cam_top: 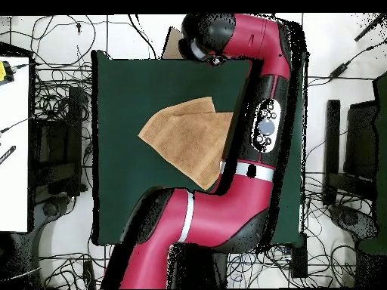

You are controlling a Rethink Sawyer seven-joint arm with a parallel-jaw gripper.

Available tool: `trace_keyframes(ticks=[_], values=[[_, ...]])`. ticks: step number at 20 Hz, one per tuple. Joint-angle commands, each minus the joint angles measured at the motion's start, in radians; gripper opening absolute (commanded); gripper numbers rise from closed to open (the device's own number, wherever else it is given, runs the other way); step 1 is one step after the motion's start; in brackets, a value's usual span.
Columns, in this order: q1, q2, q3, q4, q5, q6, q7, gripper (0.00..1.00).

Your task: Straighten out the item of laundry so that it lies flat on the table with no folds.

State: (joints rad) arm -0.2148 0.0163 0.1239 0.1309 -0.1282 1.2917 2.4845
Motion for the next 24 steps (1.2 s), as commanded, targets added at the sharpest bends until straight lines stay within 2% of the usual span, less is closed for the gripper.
trace_keyframes(ticks=[1, 7, 17, 24], values=[[-0.009, -0.034, 0.045, 0.190, 0.022, 0.006, -0.216, 1.00], [-0.009, -0.018, 0.049, 0.218, 0.028, -0.034, -0.261, 1.00], [-0.026, -0.079, 0.035, 0.436, 0.025, -0.221, -0.276, 1.00], [-0.064, -0.106, 0.050, 0.544, 0.002, -0.308, -0.304, 1.00]])
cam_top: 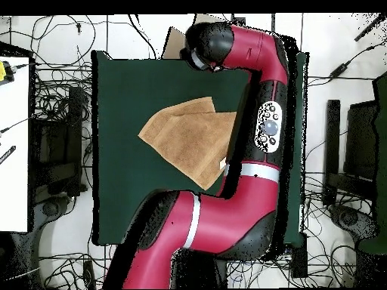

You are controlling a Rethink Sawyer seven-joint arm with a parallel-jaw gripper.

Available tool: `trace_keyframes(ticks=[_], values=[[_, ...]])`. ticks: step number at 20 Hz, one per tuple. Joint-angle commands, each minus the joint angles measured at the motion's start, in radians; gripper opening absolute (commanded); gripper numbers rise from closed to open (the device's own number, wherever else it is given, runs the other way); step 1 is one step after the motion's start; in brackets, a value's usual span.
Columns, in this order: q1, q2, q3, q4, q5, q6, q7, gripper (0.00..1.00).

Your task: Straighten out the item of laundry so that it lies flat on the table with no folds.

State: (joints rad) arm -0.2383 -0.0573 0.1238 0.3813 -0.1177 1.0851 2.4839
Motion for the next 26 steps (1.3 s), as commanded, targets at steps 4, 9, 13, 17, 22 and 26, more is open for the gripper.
trace_keyframes(ticks=[4, 9, 13, 17, 22, 26], values=[[-0.063, -0.063, 0.059, 0.355, -0.013, -0.124, -0.330, 1.00], [-0.095, -0.100, 0.076, 0.430, -0.017, -0.144, -0.371, 1.00], [-0.108, -0.117, 0.086, 0.475, -0.019, -0.171, -0.378, 1.00], [-0.104, -0.133, 0.084, 0.516, -0.017, -0.196, -0.357, 1.00], [-0.092, -0.143, 0.077, 0.548, -0.018, -0.222, -0.335, 1.00], [-0.088, -0.144, 0.077, 0.567, -0.023, -0.247, -0.328, 1.00]])
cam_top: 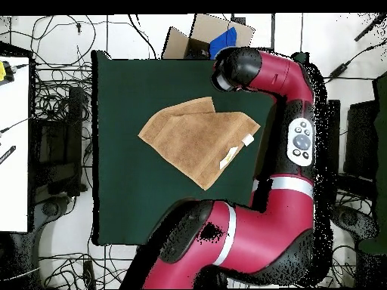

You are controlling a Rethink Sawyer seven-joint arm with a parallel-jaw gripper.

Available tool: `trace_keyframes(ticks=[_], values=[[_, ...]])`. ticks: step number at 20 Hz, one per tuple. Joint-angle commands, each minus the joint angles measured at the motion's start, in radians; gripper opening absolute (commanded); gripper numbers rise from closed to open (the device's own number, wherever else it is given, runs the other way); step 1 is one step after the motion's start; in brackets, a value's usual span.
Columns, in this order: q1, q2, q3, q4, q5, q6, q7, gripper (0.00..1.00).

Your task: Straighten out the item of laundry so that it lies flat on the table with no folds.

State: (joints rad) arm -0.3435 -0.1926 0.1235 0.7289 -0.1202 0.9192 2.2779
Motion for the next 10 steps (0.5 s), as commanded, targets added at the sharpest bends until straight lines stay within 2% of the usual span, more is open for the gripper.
trace_keyframes(ticks=[1, 10], values=[[0.018, -0.009, 0.077, 0.222, -0.021, -0.083, -0.120, 1.00], [0.030, -0.012, 0.087, 0.250, -0.027, -0.118, -0.110, 1.00]])
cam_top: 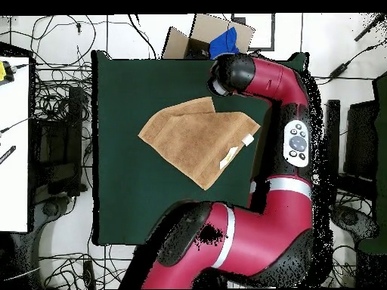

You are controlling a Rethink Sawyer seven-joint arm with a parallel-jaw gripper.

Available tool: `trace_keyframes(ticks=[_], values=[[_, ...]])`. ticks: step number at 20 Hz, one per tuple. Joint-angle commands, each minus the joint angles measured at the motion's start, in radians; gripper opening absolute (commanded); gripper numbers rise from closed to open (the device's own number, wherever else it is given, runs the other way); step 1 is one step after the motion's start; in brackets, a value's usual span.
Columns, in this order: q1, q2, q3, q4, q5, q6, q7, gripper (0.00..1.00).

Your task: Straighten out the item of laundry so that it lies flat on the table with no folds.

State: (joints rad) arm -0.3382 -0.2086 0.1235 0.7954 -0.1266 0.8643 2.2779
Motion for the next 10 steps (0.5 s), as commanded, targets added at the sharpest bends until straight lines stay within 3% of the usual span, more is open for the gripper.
trace_keyframes(ticks=[1, 10], values=[[0.024, 0.005, 0.090, 0.185, -0.021, -0.068, -0.113, 1.00], [0.026, -0.005, 0.113, 0.225, -0.007, -0.101, -0.102, 1.00]])
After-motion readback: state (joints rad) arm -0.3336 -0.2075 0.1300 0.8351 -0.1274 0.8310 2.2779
